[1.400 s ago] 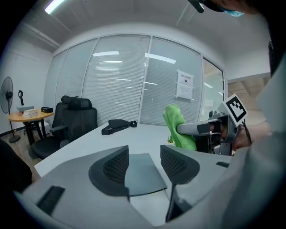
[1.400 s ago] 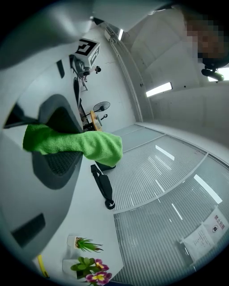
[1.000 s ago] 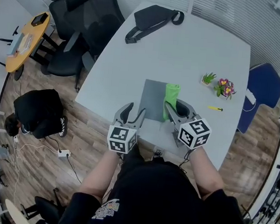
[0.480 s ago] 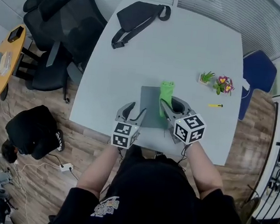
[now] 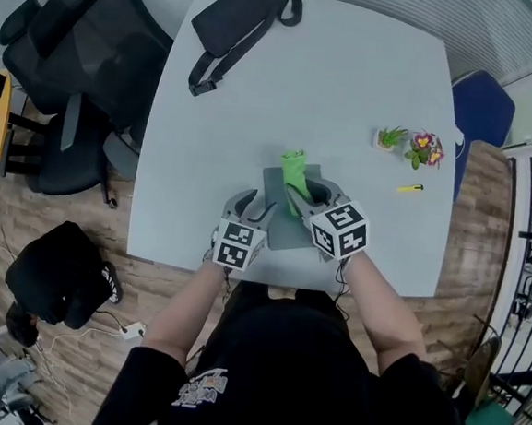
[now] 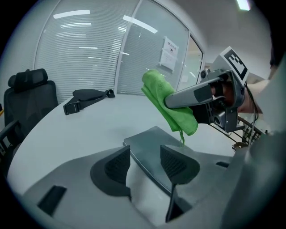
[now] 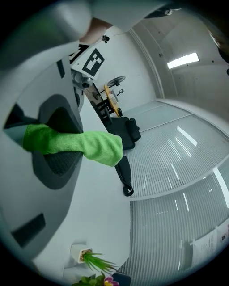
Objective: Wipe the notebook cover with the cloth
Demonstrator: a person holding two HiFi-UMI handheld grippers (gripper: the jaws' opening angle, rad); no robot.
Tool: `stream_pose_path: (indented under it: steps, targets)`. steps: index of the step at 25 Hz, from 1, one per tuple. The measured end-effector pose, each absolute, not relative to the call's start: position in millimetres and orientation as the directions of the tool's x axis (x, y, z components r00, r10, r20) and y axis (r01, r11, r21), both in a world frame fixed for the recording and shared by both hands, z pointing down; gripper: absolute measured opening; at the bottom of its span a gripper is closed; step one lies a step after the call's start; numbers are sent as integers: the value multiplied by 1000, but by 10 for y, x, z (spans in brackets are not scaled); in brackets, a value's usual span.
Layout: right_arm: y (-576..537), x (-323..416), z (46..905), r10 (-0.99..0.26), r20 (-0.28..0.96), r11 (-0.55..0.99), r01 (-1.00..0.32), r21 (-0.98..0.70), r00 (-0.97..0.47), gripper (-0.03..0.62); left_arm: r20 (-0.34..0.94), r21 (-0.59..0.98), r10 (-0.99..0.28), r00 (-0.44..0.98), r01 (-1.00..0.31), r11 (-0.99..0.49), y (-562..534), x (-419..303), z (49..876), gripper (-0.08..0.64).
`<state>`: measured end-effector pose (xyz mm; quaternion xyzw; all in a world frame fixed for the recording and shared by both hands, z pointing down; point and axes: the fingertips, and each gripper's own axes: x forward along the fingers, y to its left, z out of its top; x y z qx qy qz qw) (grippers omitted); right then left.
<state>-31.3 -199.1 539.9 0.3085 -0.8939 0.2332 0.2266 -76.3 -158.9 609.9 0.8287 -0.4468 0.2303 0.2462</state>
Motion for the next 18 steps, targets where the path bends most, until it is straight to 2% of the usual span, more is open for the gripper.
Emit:
stream_pose_path:
  steps: [11,18]
  targets:
    - [-2015,-597,5984,-342,693,751,-628,-203,-634,110,649,190,-536,540,-797,-573,-1605,-730,6490,213]
    - [-1998,-695,6222,-291,751,785,-597,-166,-592,110,653,213,-521,549,-794,-570,-1576,-736,6590,213]
